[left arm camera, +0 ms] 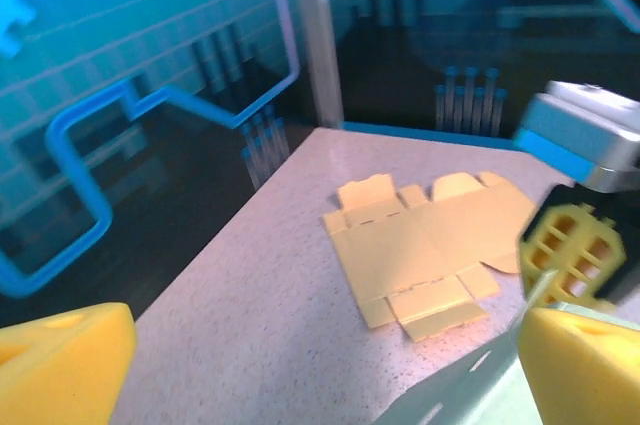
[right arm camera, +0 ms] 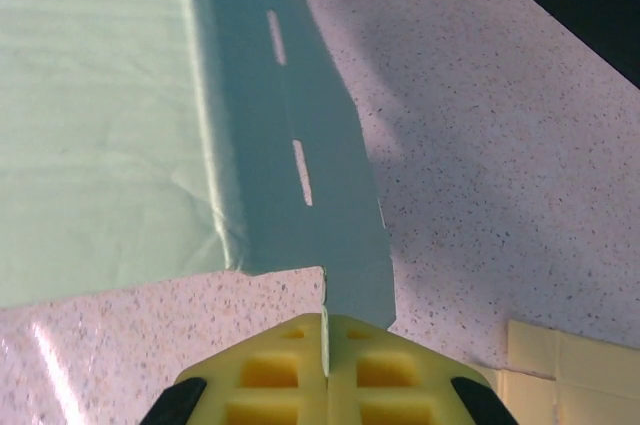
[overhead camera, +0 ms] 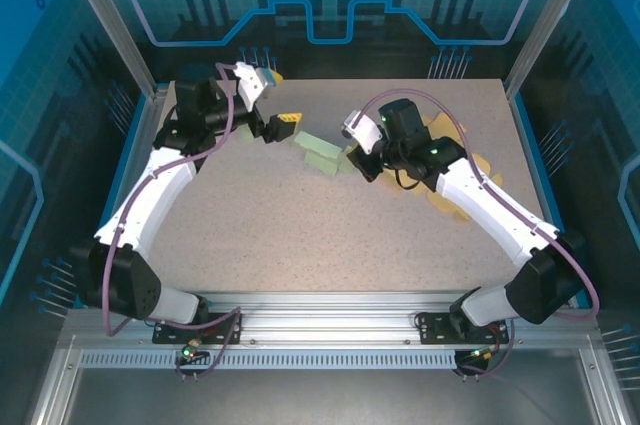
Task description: Fold the paper box
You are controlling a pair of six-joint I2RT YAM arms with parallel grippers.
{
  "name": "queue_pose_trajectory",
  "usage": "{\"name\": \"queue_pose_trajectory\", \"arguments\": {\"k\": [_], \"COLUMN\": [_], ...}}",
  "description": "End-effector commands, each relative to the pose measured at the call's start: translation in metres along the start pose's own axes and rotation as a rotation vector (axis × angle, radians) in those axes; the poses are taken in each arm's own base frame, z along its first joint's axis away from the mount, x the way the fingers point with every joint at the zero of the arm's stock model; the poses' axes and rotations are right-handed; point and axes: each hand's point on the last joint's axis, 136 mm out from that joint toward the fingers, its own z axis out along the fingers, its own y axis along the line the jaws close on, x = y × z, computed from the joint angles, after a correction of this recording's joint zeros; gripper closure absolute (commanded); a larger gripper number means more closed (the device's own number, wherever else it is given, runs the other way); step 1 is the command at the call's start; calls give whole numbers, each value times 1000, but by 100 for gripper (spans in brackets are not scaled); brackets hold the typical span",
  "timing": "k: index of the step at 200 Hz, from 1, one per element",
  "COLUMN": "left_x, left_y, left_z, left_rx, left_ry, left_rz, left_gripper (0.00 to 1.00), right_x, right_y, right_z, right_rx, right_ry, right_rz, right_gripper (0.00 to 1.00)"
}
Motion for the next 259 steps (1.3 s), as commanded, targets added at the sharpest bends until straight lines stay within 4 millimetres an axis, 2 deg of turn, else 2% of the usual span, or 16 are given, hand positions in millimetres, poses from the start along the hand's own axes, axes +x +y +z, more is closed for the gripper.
{"name": "queue_pose_trajectory", "arguments": {"k": [1, 37, 63, 82, 105, 114, 144, 175, 194, 223, 239, 259], "left_x": [-21, -16, -10, -8, 7, 16, 41, 40, 36, 39, 41, 41], "left_y": [-52, -81, -112, -129, -137, -135, -109, -73, -62, -68, -67, -68], "left_z": [-11, -30, -41, -41, -26, -19, 8, 34, 46, 58, 60, 61], "left_rx": [261, 296, 343, 336, 254, 200, 15, -141, -194, -170, -178, -178], "left_ry": [-62, -12, 23, 57, 143, 181, 280, 308, 281, 284, 281, 282], "left_rz": [234, 311, 308, 308, 294, 292, 255, 243, 277, 313, 321, 327], "left_gripper": [1, 1, 1, 1, 1, 1, 1, 1, 3, 24, 46, 80], "right_x": [-12, -19, -23, -22, -18, -17, -22, -27, -27, -28, -28, -30], "right_y": [1, -15, -18, -22, -37, -38, -29, -25, -22, -21, -21, -22], "right_z": [-22, -29, -31, -30, -29, -29, -28, -29, -28, -26, -25, -25], "right_rx": [-24, 34, 31, 58, 138, 143, 120, 105, 96, 95, 94, 95], "right_ry": [3, 56, 114, 178, 254, 270, 277, 267, 264, 262, 264, 260], "right_rz": [-87, -18, 50, 94, 147, 149, 103, 76, 68, 71, 71, 69], "right_gripper": [100, 100, 100, 100, 100, 100, 100, 100, 100, 100, 100, 100]}}
